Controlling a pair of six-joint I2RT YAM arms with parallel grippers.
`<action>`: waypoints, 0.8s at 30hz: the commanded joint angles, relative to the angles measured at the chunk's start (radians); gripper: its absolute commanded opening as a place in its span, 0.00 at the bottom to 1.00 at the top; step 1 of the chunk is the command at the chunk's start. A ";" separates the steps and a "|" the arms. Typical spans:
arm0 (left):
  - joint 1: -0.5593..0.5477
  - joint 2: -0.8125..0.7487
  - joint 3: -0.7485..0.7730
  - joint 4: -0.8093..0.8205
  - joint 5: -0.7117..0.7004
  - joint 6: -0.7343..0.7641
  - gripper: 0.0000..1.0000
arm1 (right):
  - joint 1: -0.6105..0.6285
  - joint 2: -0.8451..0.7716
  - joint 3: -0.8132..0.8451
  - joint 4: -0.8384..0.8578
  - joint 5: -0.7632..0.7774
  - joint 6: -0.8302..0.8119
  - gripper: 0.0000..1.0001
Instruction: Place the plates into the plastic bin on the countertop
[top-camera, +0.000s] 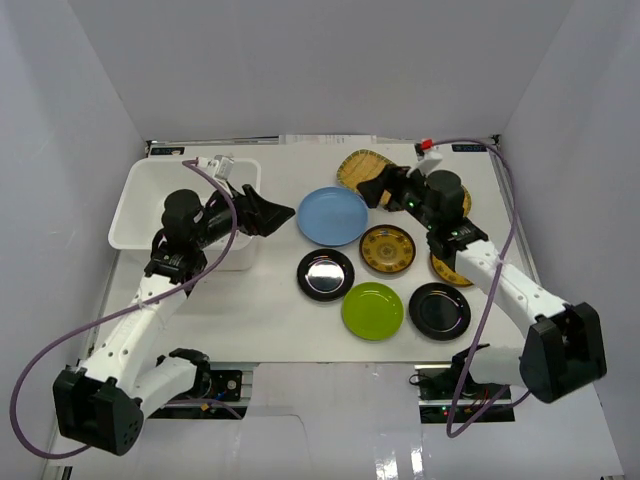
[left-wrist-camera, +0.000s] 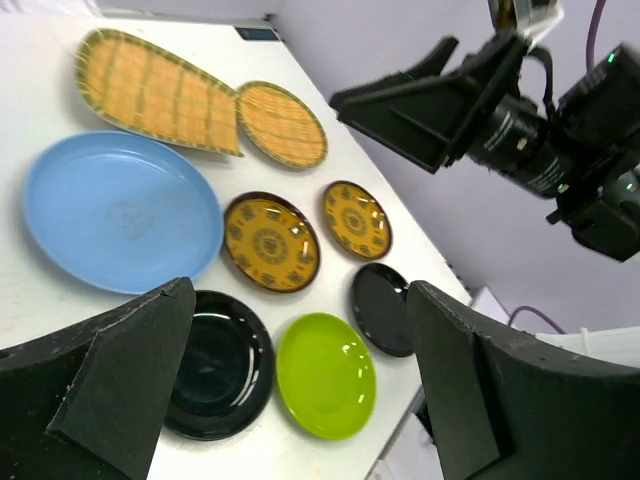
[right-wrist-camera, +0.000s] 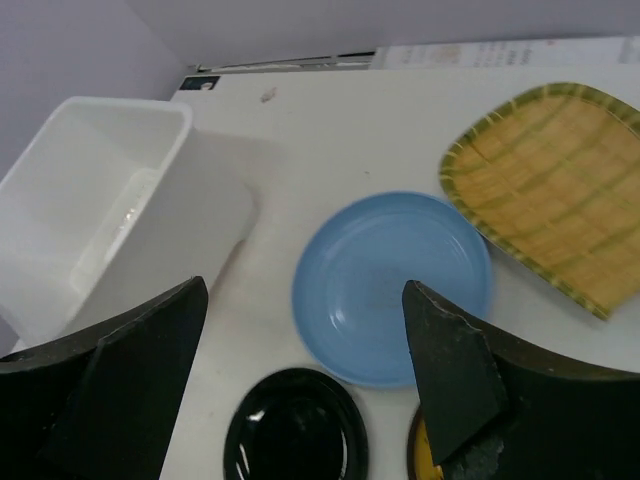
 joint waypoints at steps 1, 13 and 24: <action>-0.018 0.068 0.040 0.090 0.115 -0.105 0.98 | -0.104 -0.100 -0.151 0.010 -0.069 -0.019 0.83; -0.225 0.650 0.492 -0.014 -0.243 -0.094 0.77 | -0.356 -0.269 -0.337 -0.026 -0.150 0.045 0.61; -0.181 1.360 1.256 -0.401 -0.449 0.054 0.73 | -0.350 -0.303 -0.414 0.023 -0.293 0.082 0.59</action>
